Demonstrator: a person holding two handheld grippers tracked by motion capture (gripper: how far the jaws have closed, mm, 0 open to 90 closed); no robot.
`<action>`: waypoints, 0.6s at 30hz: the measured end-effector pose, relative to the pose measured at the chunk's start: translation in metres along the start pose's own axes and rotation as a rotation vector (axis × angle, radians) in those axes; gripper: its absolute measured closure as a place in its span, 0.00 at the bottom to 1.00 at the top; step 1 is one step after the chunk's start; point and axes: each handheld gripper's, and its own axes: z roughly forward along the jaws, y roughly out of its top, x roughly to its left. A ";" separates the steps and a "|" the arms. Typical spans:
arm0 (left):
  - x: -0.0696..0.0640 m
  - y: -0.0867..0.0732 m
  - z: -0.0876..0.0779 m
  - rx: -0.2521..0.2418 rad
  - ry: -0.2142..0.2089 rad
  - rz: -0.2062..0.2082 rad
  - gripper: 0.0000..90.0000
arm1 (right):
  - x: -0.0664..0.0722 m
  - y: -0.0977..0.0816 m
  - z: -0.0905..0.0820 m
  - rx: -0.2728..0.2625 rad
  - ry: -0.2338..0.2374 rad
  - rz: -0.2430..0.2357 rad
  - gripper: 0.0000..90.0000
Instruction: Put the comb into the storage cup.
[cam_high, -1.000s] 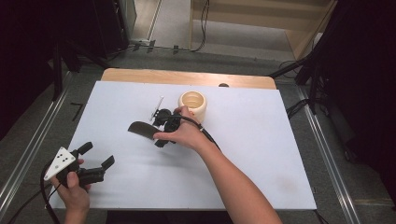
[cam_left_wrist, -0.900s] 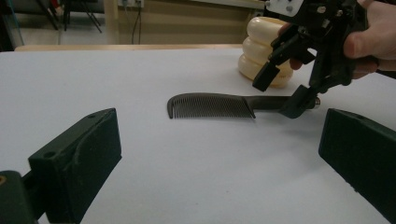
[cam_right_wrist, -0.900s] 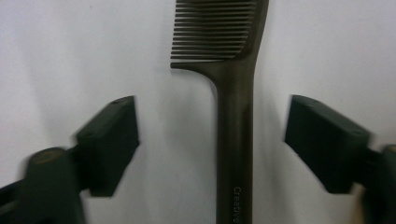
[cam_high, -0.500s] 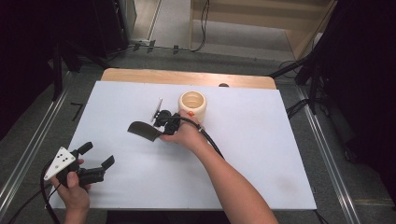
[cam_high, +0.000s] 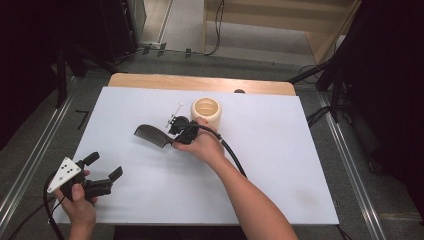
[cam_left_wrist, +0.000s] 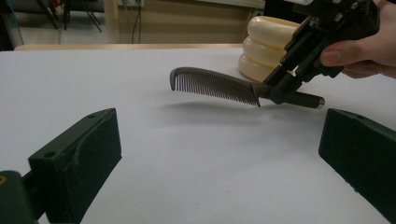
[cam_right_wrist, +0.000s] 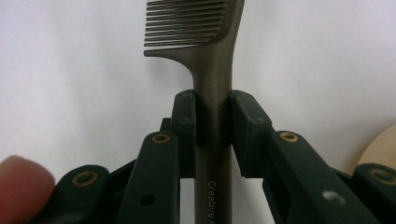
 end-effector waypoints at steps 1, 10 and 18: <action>0.000 0.000 0.000 0.001 0.000 0.001 0.00 | 0.001 -0.001 -0.003 -0.022 0.001 -0.001 0.78; -0.001 0.000 0.000 0.004 0.003 0.003 0.00 | 0.005 -0.008 -0.017 -0.096 0.006 0.000 0.78; -0.001 0.000 0.000 0.007 0.006 0.010 0.00 | 0.004 -0.019 -0.033 -0.195 0.007 0.023 0.78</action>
